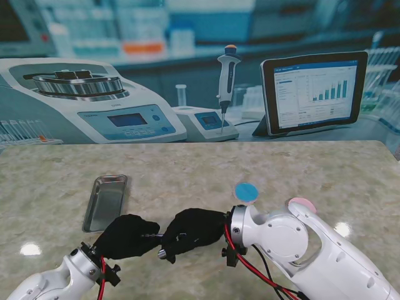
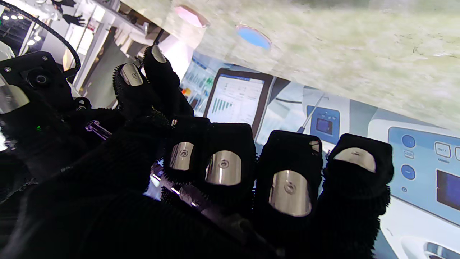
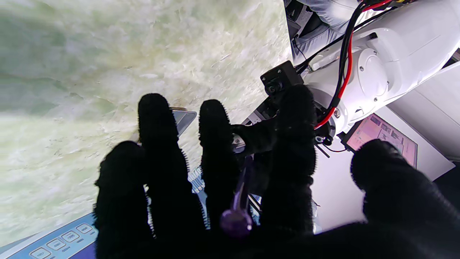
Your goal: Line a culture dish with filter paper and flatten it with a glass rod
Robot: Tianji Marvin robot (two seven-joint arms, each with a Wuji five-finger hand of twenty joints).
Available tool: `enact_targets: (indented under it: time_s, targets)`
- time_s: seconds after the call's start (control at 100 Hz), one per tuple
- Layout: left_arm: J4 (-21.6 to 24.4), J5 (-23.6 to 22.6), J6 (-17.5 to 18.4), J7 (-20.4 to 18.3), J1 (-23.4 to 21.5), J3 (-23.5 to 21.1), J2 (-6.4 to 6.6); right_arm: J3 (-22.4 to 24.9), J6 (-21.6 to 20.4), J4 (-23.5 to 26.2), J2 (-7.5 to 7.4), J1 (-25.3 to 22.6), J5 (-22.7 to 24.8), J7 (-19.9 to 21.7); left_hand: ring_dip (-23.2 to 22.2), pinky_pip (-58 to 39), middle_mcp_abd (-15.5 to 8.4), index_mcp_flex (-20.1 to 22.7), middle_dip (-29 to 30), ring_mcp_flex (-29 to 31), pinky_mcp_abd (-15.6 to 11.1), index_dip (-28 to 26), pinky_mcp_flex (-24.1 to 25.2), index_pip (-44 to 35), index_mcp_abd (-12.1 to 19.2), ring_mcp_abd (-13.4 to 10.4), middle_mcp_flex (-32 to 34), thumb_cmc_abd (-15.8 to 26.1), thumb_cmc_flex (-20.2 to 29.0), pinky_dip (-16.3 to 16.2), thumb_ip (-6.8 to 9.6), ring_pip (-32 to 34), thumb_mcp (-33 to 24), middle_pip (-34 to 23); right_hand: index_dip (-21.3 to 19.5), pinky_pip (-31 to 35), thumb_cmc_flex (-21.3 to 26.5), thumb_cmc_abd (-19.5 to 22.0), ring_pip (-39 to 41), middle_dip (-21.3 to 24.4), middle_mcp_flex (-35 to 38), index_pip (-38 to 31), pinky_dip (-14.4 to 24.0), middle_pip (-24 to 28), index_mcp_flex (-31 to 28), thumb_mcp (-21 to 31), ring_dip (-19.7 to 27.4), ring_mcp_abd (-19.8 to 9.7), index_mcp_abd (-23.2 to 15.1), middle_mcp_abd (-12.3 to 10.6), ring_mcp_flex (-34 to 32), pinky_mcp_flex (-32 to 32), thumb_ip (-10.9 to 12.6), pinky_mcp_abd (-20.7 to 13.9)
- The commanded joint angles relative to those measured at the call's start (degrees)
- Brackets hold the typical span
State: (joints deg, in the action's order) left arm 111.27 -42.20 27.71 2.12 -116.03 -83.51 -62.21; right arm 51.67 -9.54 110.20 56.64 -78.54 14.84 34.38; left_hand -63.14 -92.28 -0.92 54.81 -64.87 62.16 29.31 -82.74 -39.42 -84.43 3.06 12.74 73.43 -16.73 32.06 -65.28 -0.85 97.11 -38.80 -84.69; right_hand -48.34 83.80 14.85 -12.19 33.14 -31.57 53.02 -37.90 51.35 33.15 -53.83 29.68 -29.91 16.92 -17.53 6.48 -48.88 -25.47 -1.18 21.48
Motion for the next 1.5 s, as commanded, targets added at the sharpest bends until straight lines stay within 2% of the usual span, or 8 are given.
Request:
enact_targets:
  time_s: [0.0,0.4,0.63,0.71,0.84,0.99,1.21,1.49]
  targets:
    - [0.0,0.0,0.3,-0.3,-0.2,0.0,0.09,0.3,0.3,0.8,-0.24,-0.8,0.8,0.2,-0.2,-2.9,-1.9,1.2,-1.6,2.0,5.3,-2.6,-0.1,-2.0,-3.4,1.2,2.9,0.7,-0.7,-1.8,-0.94,3.7,-0.6,-3.5,1.2,-1.4,-2.2,0.0,-2.2,1.2,-2.5,1.3,-0.7,-2.4,3.0,-1.3,1.3,1.1,-2.2,0.9,1.4,1.9,-1.4,1.8]
    - [0.1,0.1,0.7,-0.3,-0.3,-0.4,0.07,3.2,0.6,2.7,-0.42,-2.9,4.6,0.4,-0.3,-2.8,-1.9,1.2,-1.7,1.8,5.1,-2.7,0.0,-2.0,-3.4,1.1,2.9,0.5,-1.0,-1.8,-1.08,3.6,-1.1,-3.5,2.3,-6.8,-1.6,0.0,-6.2,3.3,-7.0,2.9,-2.2,-5.2,6.6,-1.7,3.1,1.1,-2.4,0.6,7.0,8.1,-1.4,2.6]
    - [0.3,-0.1,0.6,-0.6,-0.4,-0.8,0.11,5.3,0.3,4.3,-0.57,-4.6,6.1,0.7,-0.3,-2.8,-2.0,1.2,-1.7,1.7,4.9,-2.7,0.1,-1.9,-3.4,1.1,2.9,0.4,-1.1,-1.7,-1.03,3.6,-1.2,-3.5,5.1,-16.2,-0.9,-0.1,-12.8,7.7,-11.7,6.6,-6.8,-11.6,11.2,-2.2,7.6,0.9,-3.9,-0.6,14.1,15.2,-1.5,3.5]
    - [0.4,-0.2,0.6,-0.6,-0.5,-1.0,0.12,6.3,0.3,5.0,-0.71,-5.5,6.3,1.2,-0.3,-2.8,-2.1,1.3,-1.7,1.7,4.8,-2.8,0.0,-2.0,-3.3,1.0,2.9,0.3,-1.2,-1.7,-1.0,3.6,-1.3,-3.5,6.7,-19.0,-0.7,0.1,-14.5,9.2,-13.7,8.5,-8.4,-13.6,13.9,-2.5,9.0,0.2,-4.5,-1.1,17.0,17.5,-1.5,3.2]
    - [0.4,-0.2,0.5,-0.7,-0.7,-1.4,0.1,8.8,0.1,6.7,-0.84,-7.6,7.2,1.7,-0.3,-2.9,-2.0,1.3,-1.7,1.7,4.7,-2.8,0.0,-1.9,-3.3,1.0,2.9,0.3,-1.3,-1.7,-1.0,3.6,-1.3,-3.5,7.5,-19.9,-0.3,0.5,-15.2,9.5,-15.2,9.3,-8.8,-14.0,15.9,-2.6,9.4,-1.1,-4.6,-1.6,18.9,19.2,-1.5,2.7]
    - [0.4,-0.2,0.5,-0.6,-1.0,-2.1,0.04,13.7,-0.2,9.5,-0.66,-12.5,7.7,1.1,-0.4,-2.9,-2.1,1.3,-1.7,1.7,4.7,-2.8,0.0,-1.9,-3.3,0.9,2.9,0.3,-1.2,-1.7,-0.99,3.5,-1.4,-3.5,8.3,-20.5,0.1,0.9,-15.4,9.2,-17.3,10.4,-8.7,-13.9,19.2,-3.0,9.3,-3.4,-4.2,-2.3,20.5,20.9,-1.4,1.2]
    - [0.2,0.0,0.1,-0.8,-1.0,-2.7,0.01,21.1,-0.8,14.6,0.61,-21.8,8.0,-4.7,-0.4,-2.9,-2.1,1.3,-1.7,1.7,4.6,-2.8,0.0,-1.9,-3.3,0.8,2.8,0.3,-1.2,-1.6,-1.01,3.5,-1.4,-3.5,9.7,-23.3,1.2,0.8,-16.7,9.0,-20.8,12.8,-9.3,-14.1,24.6,-3.4,9.4,-5.7,-3.5,-3.5,23.5,23.5,-1.2,-0.1]
    - [0.5,0.2,-0.4,-0.8,-1.4,-3.6,-0.09,25.6,1.0,16.0,3.43,-30.6,11.9,-17.6,-0.4,-3.0,-2.4,1.3,-1.7,1.6,4.5,-2.8,-0.1,-1.9,-3.3,0.6,2.8,0.3,-1.2,-1.5,-1.01,3.5,-1.2,-3.5,10.8,-26.1,3.2,2.1,-17.6,9.0,-23.2,14.9,-10.0,-13.6,29.3,-3.7,9.6,-7.0,0.2,-3.6,25.4,25.0,-0.6,-0.4]
